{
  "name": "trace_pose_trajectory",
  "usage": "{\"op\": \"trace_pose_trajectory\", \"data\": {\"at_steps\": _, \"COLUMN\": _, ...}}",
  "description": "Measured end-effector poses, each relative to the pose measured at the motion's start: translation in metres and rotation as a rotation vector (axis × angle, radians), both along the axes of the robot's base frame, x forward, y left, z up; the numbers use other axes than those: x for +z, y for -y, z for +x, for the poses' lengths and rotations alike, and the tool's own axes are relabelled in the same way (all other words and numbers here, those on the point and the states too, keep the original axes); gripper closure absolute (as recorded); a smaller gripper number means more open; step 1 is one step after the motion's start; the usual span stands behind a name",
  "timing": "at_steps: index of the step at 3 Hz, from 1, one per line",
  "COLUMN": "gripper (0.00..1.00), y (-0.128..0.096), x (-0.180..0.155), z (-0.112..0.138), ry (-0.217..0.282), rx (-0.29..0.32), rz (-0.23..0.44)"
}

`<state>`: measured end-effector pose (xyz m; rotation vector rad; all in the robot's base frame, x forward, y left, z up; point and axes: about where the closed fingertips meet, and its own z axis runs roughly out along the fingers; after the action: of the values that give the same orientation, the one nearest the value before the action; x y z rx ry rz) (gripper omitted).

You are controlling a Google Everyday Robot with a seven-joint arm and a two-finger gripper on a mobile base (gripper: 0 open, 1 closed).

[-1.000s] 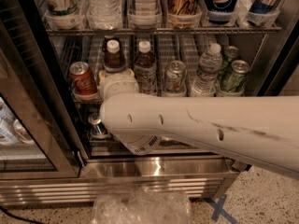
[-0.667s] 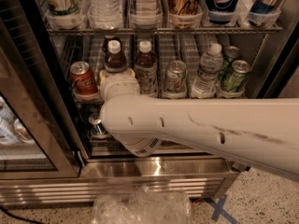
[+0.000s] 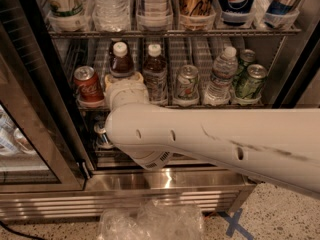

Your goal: Pick blue plastic bottle from middle shelf of fridge

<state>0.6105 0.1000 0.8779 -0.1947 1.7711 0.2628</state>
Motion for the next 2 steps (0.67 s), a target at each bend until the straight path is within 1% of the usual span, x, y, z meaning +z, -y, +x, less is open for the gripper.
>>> {"op": "trace_pose_trajectory", "data": {"at_steps": 2, "gripper": 1.00, "y": -0.0004, "x": 0.0026, "z": -0.0124, "ry": 0.017, "rx": 0.034, "rz": -0.004}}
